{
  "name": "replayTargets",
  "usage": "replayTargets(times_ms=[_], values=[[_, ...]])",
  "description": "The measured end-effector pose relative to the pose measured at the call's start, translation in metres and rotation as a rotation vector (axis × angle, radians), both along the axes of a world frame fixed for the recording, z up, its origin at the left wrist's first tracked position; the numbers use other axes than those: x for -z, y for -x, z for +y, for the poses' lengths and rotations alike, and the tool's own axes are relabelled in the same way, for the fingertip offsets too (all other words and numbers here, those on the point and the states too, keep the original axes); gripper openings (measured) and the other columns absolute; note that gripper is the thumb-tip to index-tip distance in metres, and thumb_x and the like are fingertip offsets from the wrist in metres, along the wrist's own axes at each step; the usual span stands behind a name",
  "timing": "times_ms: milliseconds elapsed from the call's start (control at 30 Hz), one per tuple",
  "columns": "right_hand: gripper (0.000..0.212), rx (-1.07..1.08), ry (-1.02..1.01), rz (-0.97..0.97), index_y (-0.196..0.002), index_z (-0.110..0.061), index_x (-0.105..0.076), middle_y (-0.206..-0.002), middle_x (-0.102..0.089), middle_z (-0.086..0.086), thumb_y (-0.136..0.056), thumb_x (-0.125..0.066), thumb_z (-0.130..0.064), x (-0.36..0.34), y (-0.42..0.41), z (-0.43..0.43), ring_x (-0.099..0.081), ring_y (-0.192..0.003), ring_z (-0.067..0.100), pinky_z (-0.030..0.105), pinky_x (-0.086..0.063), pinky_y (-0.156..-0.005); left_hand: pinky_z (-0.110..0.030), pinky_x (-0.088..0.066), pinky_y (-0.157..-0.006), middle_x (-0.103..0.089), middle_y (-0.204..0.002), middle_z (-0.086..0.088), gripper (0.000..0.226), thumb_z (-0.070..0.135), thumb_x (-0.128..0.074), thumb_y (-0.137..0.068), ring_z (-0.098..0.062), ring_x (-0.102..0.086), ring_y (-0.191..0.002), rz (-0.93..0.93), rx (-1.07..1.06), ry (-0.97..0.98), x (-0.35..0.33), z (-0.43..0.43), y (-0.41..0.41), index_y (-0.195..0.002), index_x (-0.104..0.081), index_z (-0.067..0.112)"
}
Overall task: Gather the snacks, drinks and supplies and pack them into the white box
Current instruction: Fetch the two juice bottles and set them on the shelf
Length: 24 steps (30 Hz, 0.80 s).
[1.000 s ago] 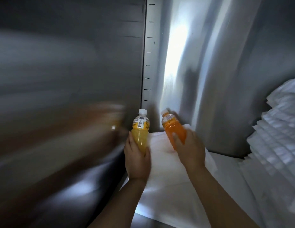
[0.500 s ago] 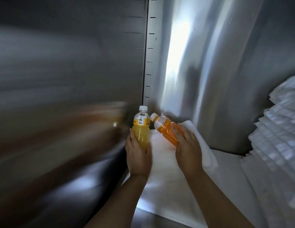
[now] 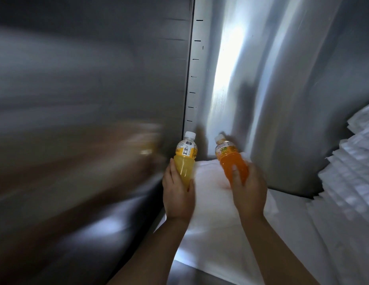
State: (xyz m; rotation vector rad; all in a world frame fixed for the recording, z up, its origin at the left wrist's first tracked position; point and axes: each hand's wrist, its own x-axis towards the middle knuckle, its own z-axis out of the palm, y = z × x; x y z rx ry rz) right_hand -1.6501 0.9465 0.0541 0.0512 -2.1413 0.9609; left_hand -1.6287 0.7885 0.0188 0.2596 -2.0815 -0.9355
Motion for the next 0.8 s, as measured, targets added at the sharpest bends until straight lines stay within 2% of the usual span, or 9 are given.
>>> replayTargets(times_ms=[100,167,233,367,467,533,667,800], values=[[0.039,0.049,-0.140,0.059,-0.112,-0.006,-0.058,-0.112,-0.056,0.014,-0.095,-0.046,-0.040,-0.005,-0.001,-0.005,-0.050,-0.107,0.032,0.043,-0.042,-0.090,-0.039,-0.036,-0.102,-0.036,-0.143,-0.015,0.080,0.023,-0.066,-0.082,-0.032,-0.036,-0.127,-0.001,0.002,0.001,0.001,-0.001,-0.001,-0.146,-0.021,0.007],[0.039,0.046,-0.174,0.014,-0.129,-0.012,-0.051,-0.118,-0.057,0.012,-0.098,-0.043,-0.035,-0.012,0.000,-0.007,-0.050,-0.110,0.031,0.044,-0.042,-0.093,-0.038,-0.035,-0.102,-0.035,-0.144,-0.016,0.080,0.023,-0.065,-0.082,-0.032,-0.035,-0.128,-0.007,0.005,-0.010,0.001,0.000,-0.001,-0.147,-0.020,0.008],[0.042,0.072,-0.291,-0.043,-0.140,-0.022,-0.041,-0.120,-0.057,0.009,-0.100,-0.035,-0.034,-0.020,0.005,-0.003,-0.052,-0.109,0.027,0.040,-0.043,-0.090,-0.038,-0.036,-0.102,-0.034,-0.145,-0.015,0.080,0.023,-0.065,-0.083,-0.031,-0.035,-0.128,-0.010,0.007,-0.021,0.001,0.000,-0.001,-0.147,-0.020,0.008],[0.037,0.053,-0.426,-0.170,-0.128,-0.024,-0.049,-0.116,-0.060,0.007,-0.100,-0.029,-0.038,-0.030,0.008,0.002,-0.056,-0.101,0.024,0.032,-0.044,-0.077,-0.038,-0.036,-0.102,-0.034,-0.145,-0.015,0.079,0.023,-0.064,-0.083,-0.031,-0.035,-0.129,-0.025,0.012,0.002,0.000,-0.001,0.001,-0.147,-0.020,0.008],[0.053,0.009,-0.465,-0.245,-0.132,-0.023,-0.042,-0.117,-0.053,0.006,-0.090,-0.048,-0.054,-0.028,0.000,-0.004,-0.051,-0.105,0.025,0.033,-0.044,-0.077,-0.036,-0.033,-0.104,-0.030,-0.148,-0.014,0.078,0.022,-0.062,-0.084,-0.030,-0.032,-0.132,-0.069,0.037,0.018,-0.005,-0.003,0.001,-0.147,-0.018,0.008],[0.066,0.026,-0.530,-0.270,-0.138,-0.024,-0.034,-0.121,-0.049,0.007,-0.084,-0.061,-0.050,-0.023,-0.007,-0.005,-0.046,-0.108,0.024,0.033,-0.045,-0.079,-0.036,-0.033,-0.104,-0.026,-0.150,-0.012,0.078,0.022,-0.060,-0.085,-0.029,-0.030,-0.134,-0.118,0.053,0.068,-0.010,-0.005,-0.002,-0.148,-0.015,0.009],[0.067,0.069,-0.560,-0.243,-0.143,-0.025,-0.027,-0.121,-0.045,0.010,-0.087,-0.061,-0.038,-0.015,-0.017,-0.009,-0.042,-0.106,0.024,0.033,-0.045,-0.080,-0.032,-0.035,-0.099,-0.027,-0.146,-0.011,0.079,0.029,-0.054,-0.088,-0.027,-0.032,-0.130,-0.242,0.053,0.239,-0.019,-0.007,-0.011,-0.148,-0.006,0.010],[0.071,0.075,-0.521,-0.224,-0.146,-0.020,-0.027,-0.120,-0.047,0.015,-0.086,-0.064,-0.029,-0.005,-0.032,-0.012,-0.043,-0.107,0.029,0.037,-0.043,-0.087,-0.026,-0.035,-0.098,-0.030,-0.142,-0.008,0.075,0.034,-0.044,-0.093,-0.021,-0.036,-0.125,-0.360,-0.099,0.386,-0.022,0.002,-0.029,-0.148,0.002,0.010]])
